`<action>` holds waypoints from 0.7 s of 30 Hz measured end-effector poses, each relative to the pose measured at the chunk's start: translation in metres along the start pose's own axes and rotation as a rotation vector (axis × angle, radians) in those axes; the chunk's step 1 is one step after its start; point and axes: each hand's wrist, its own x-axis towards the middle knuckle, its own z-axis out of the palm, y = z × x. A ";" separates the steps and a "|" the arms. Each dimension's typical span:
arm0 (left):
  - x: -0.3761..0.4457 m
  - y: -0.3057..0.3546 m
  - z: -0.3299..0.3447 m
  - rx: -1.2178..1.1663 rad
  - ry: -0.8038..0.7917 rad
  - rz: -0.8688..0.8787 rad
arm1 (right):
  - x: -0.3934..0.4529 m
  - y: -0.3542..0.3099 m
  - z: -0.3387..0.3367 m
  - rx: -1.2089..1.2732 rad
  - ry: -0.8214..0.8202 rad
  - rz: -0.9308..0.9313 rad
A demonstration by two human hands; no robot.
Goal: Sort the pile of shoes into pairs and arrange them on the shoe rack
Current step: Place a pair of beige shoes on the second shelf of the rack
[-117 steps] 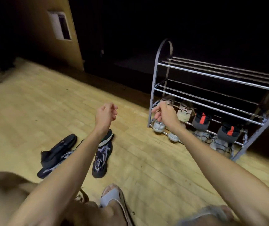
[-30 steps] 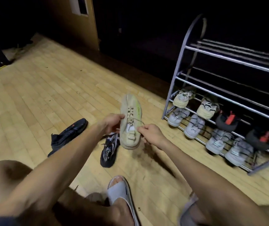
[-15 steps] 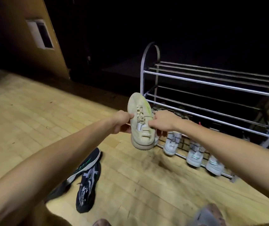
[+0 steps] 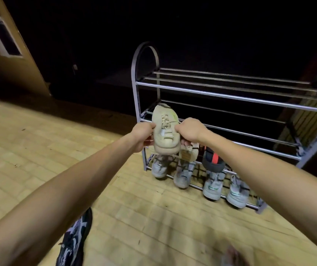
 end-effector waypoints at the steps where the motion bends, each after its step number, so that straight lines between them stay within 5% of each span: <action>1: 0.003 0.000 0.004 0.012 -0.017 -0.014 | 0.005 0.004 -0.002 0.044 0.022 0.007; 9: 0.025 -0.004 0.038 0.100 -0.139 -0.072 | 0.031 0.030 -0.021 0.096 0.174 0.175; 21: 0.065 -0.011 0.052 -0.382 -0.072 0.052 | 0.076 0.025 -0.014 0.035 0.194 0.279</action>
